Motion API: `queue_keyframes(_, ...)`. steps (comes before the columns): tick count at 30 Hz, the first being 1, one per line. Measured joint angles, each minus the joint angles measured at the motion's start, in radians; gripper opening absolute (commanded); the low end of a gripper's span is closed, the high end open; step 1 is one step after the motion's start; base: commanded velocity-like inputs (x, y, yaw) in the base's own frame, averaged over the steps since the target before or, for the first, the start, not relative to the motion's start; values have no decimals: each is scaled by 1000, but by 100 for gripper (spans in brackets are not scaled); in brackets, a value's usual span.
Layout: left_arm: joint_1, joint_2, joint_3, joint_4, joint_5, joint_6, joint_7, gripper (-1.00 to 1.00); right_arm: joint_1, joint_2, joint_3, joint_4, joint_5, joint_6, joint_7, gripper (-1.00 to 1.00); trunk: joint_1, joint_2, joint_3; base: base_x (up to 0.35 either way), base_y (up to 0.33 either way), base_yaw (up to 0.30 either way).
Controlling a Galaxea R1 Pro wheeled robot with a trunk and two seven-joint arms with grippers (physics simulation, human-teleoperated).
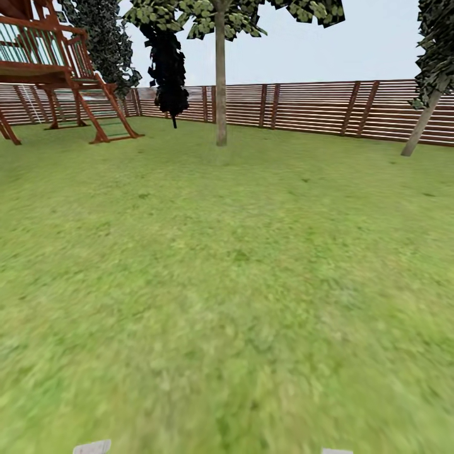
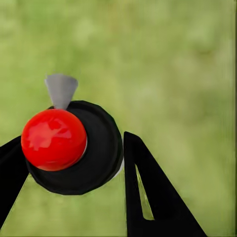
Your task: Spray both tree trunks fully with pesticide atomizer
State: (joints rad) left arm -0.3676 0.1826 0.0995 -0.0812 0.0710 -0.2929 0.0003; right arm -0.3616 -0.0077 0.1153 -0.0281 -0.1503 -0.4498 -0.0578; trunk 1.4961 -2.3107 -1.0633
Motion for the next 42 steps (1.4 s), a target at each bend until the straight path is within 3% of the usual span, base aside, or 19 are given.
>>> queue_keyframes(42,0,0,0,0,0,0,0,-100,0,0,0,0,0,0,0,100,0,0,0,337,0,0)
